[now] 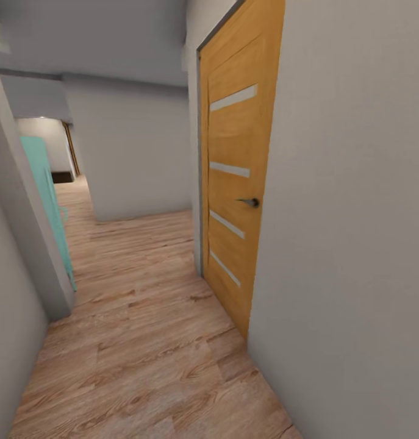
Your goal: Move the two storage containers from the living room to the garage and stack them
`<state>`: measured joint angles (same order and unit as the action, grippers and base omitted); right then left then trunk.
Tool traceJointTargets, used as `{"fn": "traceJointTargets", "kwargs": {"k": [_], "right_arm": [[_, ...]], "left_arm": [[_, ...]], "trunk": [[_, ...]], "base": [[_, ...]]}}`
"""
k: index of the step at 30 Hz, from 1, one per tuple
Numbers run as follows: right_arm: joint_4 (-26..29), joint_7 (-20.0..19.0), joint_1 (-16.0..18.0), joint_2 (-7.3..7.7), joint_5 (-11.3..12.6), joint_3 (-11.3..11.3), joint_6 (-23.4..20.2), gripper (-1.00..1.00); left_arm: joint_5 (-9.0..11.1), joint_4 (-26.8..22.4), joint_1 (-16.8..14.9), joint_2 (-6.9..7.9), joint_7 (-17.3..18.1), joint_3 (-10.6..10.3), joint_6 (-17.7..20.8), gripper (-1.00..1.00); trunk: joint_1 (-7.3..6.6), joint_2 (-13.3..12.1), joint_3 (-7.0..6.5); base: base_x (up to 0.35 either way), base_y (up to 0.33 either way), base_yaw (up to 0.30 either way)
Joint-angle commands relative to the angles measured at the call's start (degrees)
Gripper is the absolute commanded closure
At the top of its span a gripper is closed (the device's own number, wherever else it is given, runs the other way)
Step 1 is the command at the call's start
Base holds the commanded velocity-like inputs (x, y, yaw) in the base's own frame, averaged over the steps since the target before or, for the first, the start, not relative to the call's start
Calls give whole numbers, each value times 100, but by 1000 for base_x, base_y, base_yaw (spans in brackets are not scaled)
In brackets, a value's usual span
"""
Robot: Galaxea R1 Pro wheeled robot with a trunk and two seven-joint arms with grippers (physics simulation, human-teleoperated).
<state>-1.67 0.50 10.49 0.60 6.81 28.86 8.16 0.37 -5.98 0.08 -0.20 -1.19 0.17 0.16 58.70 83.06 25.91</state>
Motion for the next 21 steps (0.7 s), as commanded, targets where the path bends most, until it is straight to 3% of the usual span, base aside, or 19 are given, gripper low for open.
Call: {"fn": "traceJointTargets", "kwargs": {"k": [1, 21], "right_arm": [[-18, 2, 6, -1, 62, 50, 36, -100], [-18, 2, 6, -7, 58, 50, 36, -100]], "left_arm": [[5, -8, 1, 0, -12, 0, 2, -100], [6, -7, 1, -6, -12, 0, 2, -100]], "trunk": [[3, 2, 5], [3, 2, 5]], "base": [[322, 0, 274], [322, 0, 274]]}}
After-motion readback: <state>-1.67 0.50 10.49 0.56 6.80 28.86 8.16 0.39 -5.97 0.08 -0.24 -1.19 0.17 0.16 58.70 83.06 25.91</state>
